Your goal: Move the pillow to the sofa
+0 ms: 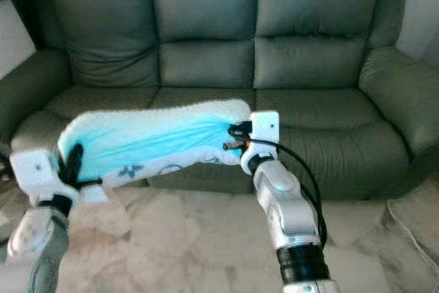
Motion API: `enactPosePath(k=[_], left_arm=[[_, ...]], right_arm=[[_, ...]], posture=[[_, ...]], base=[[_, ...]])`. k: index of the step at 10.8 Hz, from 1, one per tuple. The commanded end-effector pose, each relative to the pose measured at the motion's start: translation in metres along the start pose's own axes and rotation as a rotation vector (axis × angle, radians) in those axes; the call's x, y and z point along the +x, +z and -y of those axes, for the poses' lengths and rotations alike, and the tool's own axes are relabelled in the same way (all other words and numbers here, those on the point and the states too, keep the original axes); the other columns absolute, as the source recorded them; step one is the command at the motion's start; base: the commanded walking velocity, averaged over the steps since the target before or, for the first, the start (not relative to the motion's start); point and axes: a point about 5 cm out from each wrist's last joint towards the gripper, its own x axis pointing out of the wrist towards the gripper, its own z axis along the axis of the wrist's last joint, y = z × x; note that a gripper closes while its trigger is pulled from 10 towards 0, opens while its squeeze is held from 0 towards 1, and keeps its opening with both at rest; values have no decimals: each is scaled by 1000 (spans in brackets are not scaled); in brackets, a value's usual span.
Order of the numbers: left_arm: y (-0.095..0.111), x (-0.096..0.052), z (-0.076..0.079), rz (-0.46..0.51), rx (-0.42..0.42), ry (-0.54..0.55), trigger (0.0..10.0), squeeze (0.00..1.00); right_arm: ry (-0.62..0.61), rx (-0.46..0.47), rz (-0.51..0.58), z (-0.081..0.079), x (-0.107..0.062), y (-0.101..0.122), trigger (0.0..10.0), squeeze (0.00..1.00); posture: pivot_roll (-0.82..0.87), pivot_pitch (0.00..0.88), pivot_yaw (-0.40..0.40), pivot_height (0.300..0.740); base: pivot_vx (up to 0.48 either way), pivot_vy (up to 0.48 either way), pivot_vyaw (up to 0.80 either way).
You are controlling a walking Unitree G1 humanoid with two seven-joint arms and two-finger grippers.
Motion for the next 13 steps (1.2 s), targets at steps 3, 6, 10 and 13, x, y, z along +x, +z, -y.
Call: enactPosePath(k=[3,6,10,13], left_arm=[[-1,-6,-17,13,-61,41,10000,0],[-2,-6,-16,8,-55,48,10000,0],[-3,-2,-14,13,-77,58,10000,0],[-2,-3,-18,7,-43,81,10000,0]], right_arm=[[-56,-20,33,15,-4,7,10000,0],[-53,-3,24,14,-5,5,10000,0],[-50,-87,34,12,-4,4,10000,0],[16,-27,27,0,-4,-2,10000,0]], posture=[[-191,74,50,740],[-196,74,51,740],[-194,77,50,740],[-183,79,46,740]], base=[[296,0,0],[460,0,0],[0,0,0],[0,0,0]])
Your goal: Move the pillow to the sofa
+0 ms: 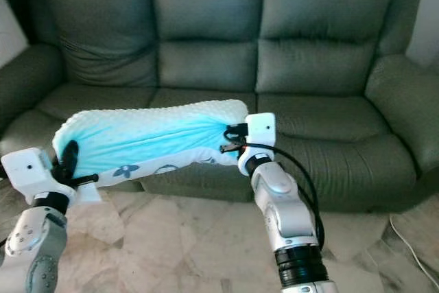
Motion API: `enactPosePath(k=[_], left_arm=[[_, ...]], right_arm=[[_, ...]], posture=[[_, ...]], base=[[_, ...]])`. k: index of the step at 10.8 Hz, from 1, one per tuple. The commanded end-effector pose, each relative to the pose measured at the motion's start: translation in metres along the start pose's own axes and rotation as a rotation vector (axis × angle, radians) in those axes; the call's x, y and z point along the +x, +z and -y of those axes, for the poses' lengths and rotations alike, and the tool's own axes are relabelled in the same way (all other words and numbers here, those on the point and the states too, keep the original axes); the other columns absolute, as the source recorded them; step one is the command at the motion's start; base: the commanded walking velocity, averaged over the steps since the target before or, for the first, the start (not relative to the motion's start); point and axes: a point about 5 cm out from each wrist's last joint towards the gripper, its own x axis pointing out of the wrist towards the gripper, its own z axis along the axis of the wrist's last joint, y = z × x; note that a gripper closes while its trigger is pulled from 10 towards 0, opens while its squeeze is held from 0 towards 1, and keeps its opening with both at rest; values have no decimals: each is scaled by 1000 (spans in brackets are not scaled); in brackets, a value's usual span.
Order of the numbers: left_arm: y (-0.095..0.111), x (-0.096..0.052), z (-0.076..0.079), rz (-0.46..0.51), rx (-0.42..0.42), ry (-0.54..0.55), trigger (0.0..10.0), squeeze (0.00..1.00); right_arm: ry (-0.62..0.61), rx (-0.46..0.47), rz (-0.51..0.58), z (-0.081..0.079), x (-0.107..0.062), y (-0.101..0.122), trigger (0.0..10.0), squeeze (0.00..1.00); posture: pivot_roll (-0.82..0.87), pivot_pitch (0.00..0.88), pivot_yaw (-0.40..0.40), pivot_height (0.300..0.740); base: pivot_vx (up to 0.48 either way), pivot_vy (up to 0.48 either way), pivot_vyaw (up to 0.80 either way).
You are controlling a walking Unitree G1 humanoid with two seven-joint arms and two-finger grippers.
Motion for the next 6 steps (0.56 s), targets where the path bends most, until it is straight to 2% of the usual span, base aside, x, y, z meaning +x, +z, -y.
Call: enactPosePath(k=[1,2,3,5,6], left_arm=[[2,-1,-12,6,6,56,10000,0],[3,0,-13,7,17,57,10000,0],[6,2,-13,19,38,40,10000,0],[9,5,-12,29,9,24,10000,0],[8,7,-13,11,14,33,10000,0]], right_arm=[[-29,-14,13,6,-2,2,10000,0],[-87,-43,-15,14,-2,-1,10000,0],[-77,-25,-8,14,-2,1,10000,0],[-65,3,13,12,-2,5,10000,0],[-65,-1,15,11,-2,5,10000,0]], posture=[[-183,80,48,740],[-183,80,49,740],[-184,82,52,740],[-185,83,53,740],[-185,83,54,740]], base=[[0,0,0],[0,0,0],[0,0,0],[0,0,0],[0,382,0]])
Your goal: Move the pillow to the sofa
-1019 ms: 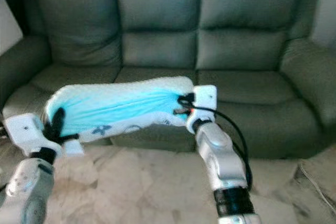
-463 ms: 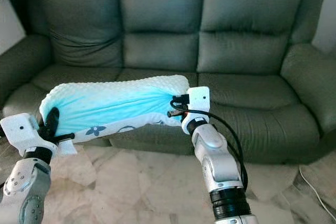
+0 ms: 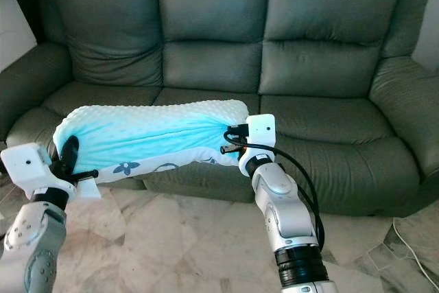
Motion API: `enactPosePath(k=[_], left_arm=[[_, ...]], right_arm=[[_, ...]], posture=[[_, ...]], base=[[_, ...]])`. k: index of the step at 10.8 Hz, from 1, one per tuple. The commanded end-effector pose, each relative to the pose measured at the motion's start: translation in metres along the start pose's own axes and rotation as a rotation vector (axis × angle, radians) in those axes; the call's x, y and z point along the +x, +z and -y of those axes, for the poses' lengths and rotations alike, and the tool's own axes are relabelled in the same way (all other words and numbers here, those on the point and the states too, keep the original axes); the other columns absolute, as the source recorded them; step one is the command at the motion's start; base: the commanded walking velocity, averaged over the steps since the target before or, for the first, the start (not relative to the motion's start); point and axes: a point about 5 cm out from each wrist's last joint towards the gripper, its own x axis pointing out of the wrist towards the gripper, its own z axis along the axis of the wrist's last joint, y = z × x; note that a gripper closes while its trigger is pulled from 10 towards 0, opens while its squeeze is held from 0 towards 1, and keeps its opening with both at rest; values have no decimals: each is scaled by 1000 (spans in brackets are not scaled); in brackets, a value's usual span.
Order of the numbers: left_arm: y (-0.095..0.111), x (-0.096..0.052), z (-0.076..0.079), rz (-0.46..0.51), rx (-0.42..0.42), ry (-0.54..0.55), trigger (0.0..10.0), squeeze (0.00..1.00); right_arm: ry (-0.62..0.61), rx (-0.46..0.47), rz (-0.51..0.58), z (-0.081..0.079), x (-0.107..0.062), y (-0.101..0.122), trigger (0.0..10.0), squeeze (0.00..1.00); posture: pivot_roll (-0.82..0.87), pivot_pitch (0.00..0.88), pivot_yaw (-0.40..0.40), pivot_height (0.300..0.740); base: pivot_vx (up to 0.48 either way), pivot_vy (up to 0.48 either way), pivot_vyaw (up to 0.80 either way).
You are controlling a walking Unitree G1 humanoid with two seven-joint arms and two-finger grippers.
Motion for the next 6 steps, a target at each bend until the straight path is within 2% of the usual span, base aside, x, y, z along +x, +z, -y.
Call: enactPosePath(k=[1,6], left_arm=[[2,0,-16,-7,19,63,10000,0],[2,2,-13,-15,24,44,10000,0]], right_arm=[[-44,6,29,8,-1,7,10000,0],[-69,3,29,11,-1,7,10000,0]], posture=[[-185,85,54,740],[-186,82,56,740]], base=[[0,480,0],[0,480,0]])
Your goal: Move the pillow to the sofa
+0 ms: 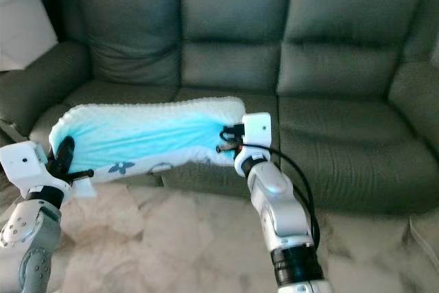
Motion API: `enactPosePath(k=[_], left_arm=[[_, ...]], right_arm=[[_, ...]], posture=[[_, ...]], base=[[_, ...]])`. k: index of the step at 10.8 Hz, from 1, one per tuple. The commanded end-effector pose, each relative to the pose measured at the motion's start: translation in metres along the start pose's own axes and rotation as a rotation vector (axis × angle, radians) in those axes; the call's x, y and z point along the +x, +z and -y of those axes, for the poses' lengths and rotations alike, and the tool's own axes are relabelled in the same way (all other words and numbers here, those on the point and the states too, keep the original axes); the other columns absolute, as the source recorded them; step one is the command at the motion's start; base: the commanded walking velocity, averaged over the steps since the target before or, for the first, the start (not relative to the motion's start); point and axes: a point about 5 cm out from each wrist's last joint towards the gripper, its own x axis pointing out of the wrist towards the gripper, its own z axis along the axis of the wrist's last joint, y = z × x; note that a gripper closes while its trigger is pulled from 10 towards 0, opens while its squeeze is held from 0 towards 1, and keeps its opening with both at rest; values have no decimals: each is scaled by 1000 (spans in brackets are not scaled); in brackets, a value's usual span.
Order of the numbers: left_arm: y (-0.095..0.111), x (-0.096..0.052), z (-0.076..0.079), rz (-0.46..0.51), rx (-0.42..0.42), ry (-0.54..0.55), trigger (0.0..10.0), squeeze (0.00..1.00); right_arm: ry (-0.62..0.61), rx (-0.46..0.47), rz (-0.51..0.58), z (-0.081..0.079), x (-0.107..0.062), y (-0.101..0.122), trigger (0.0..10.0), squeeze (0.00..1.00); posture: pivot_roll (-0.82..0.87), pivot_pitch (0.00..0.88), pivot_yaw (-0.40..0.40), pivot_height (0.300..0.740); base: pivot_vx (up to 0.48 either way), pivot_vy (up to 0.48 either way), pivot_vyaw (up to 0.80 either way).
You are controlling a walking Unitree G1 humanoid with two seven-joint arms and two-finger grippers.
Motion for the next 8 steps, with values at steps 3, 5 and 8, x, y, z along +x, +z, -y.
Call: enactPosePath(k=[3,5,8], left_arm=[[7,-1,-1,48,11,-8,10000,0],[6,-1,3,61,4,-26,10000,0],[4,-2,5,51,25,-35,10000,0]], right_arm=[[-97,-62,8,17,-1,4,10000,0],[-144,-28,20,22,-1,2,10000,0],[-163,-56,-2,24,-3,1,10000,0]], posture=[[-191,70,56,740],[-192,67,58,740],[-193,73,55,740]], base=[[0,0,0],[0,0,0],[0,0,0]])
